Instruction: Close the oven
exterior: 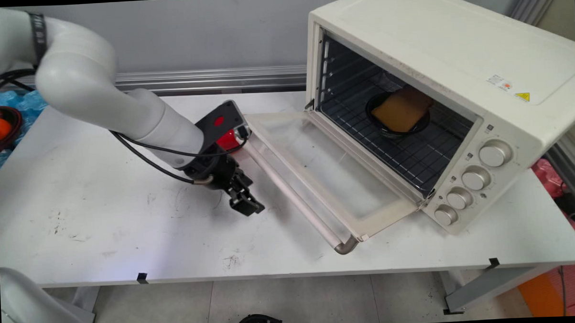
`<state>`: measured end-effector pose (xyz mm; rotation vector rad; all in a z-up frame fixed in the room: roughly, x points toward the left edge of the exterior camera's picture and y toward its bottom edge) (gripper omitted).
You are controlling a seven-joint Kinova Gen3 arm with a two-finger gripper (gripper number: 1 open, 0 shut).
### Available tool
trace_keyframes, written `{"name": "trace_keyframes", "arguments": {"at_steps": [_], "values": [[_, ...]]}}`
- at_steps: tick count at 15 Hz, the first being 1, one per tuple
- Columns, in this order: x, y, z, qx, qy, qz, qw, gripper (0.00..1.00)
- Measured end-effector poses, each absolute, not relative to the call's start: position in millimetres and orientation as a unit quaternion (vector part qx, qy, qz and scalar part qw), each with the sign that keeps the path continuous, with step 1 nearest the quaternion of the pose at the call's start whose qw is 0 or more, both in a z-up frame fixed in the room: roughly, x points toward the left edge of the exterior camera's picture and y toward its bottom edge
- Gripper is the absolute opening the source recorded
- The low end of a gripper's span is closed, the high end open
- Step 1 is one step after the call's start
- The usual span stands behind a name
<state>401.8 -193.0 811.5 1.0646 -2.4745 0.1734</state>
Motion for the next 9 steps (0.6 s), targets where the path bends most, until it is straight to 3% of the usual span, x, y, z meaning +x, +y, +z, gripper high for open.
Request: {"name": "trace_keyframes", "arguments": {"at_steps": [9], "values": [[387, -209, 788, 0.381, -0.891, 0.076, 0.235, 0.0]]}}
